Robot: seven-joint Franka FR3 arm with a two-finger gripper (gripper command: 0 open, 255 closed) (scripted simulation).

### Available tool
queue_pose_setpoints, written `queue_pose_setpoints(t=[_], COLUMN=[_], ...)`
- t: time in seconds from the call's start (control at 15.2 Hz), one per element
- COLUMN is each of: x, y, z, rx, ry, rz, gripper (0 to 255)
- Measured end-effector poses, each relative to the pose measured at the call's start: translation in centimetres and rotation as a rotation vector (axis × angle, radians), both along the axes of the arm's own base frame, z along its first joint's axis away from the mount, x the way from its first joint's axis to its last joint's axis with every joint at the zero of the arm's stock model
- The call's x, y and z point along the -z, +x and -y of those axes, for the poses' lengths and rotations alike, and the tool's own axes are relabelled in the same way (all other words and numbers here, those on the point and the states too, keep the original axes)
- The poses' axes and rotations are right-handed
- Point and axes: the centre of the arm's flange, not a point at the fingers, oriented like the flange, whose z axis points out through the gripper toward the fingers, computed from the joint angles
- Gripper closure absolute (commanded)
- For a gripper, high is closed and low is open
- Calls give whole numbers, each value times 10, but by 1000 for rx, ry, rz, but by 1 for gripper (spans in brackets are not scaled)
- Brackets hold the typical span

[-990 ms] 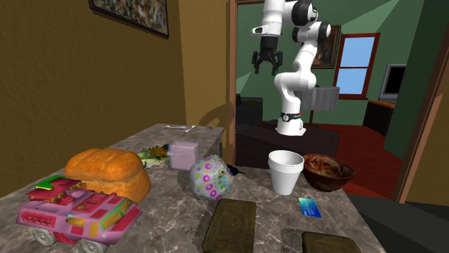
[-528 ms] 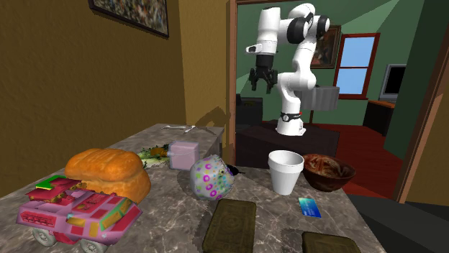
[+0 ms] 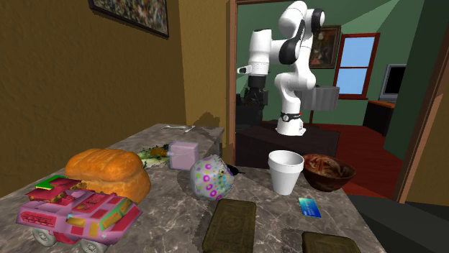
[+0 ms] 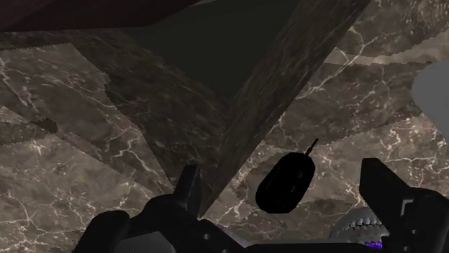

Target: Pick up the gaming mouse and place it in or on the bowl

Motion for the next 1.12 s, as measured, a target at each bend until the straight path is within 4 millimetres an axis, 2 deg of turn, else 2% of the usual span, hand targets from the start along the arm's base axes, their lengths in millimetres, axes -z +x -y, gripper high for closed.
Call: queue_pose_setpoints(t=[0.66, 0.86, 1.12], x=[104, 140, 179], y=[76, 99, 126], z=[1, 8, 15], rx=[235, 306, 401], ry=[35, 45, 60], rz=[32, 41, 53], gripper=[0, 0, 0])
